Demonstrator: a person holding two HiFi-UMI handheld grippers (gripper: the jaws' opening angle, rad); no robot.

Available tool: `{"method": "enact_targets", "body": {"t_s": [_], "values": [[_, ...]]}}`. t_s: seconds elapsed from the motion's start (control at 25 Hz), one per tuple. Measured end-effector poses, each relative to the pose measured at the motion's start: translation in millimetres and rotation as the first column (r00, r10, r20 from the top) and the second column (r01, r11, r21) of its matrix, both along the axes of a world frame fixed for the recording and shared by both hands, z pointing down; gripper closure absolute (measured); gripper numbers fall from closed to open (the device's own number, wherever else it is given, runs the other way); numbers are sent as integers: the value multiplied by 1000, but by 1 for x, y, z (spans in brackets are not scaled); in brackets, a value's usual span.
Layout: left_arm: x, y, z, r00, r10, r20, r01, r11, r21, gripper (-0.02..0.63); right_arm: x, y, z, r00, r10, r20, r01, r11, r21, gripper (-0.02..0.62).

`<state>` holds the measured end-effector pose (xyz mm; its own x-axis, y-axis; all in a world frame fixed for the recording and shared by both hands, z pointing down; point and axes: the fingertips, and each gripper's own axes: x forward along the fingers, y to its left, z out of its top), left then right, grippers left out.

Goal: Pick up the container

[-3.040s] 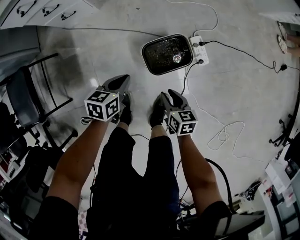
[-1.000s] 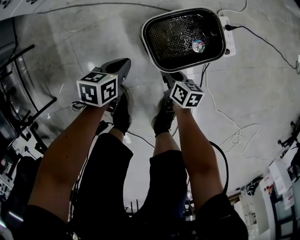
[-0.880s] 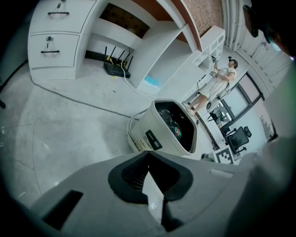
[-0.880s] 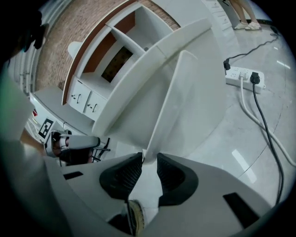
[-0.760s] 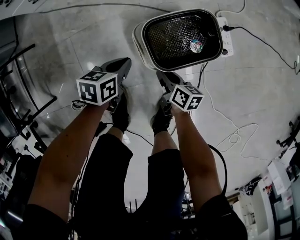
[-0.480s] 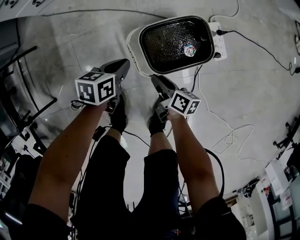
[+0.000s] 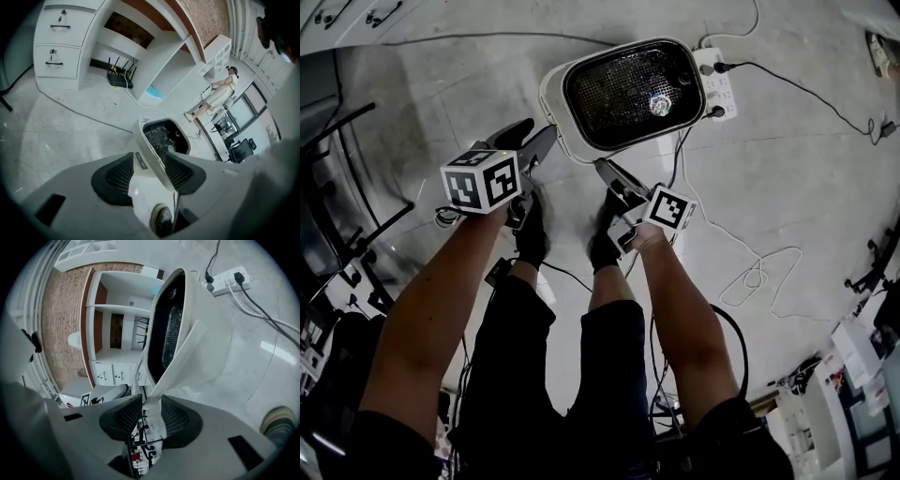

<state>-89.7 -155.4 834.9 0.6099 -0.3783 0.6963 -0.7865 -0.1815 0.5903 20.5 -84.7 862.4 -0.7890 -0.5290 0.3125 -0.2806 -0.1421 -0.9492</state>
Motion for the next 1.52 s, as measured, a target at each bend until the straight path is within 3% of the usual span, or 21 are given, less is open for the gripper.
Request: {"method": "enact_targets", "body": {"t_s": [0.12,0.24,0.36,0.48,0.64,0.76,0.88,1.04,1.2,1.28,1.32,1.52], "values": [[10,1,-10,999,-30,-34,30,1000,-6,399,6,0,-12,1000,-4,23,4,1000,15,482],[26,5,-8,995,-35,-94,30,998,-61,377,17,7,-16,999,-19,-29,18,1000,-14,587],[27,6,0,987,-98,-124,84,989,-119,354,18,4,-17,999,-27,-28,27,999,-22,586],[21,5,7,983,-135,-125,119,985,-123,380,17,-4,-14,999,-33,-29,32,999,-21,586],[26,3,-1,984,-131,-121,124,990,-66,380,30,-24,-31,976,-13,-218,42,991,128,586],[24,1,-12,967,-200,-159,194,980,-51,414,16,-28,-51,934,-98,-343,195,946,260,570],[25,-2,-24,957,-223,-184,222,975,-25,466,-6,-26,-66,891,-211,-403,357,873,333,475],[33,-9,-41,955,-204,-213,212,977,14,468,-17,-26,-71,814,-282,-507,499,787,364,436],[43,-22,-58,954,-179,-241,199,978,59,491,-25,-29,-69,731,-310,-608,603,710,363,436],[47,-26,-63,953,-177,-247,199,978,67,492,-25,-32,-68,694,-296,-656,629,692,353,438],[49,-28,-65,952,-176,-251,198,978,67,492,-23,-34,-69,691,-290,-662,629,693,353,448],[59,-36,-77,954,-109,-278,141,985,96,492,-17,-40,-82,717,-280,-638,613,690,385,477]]}}
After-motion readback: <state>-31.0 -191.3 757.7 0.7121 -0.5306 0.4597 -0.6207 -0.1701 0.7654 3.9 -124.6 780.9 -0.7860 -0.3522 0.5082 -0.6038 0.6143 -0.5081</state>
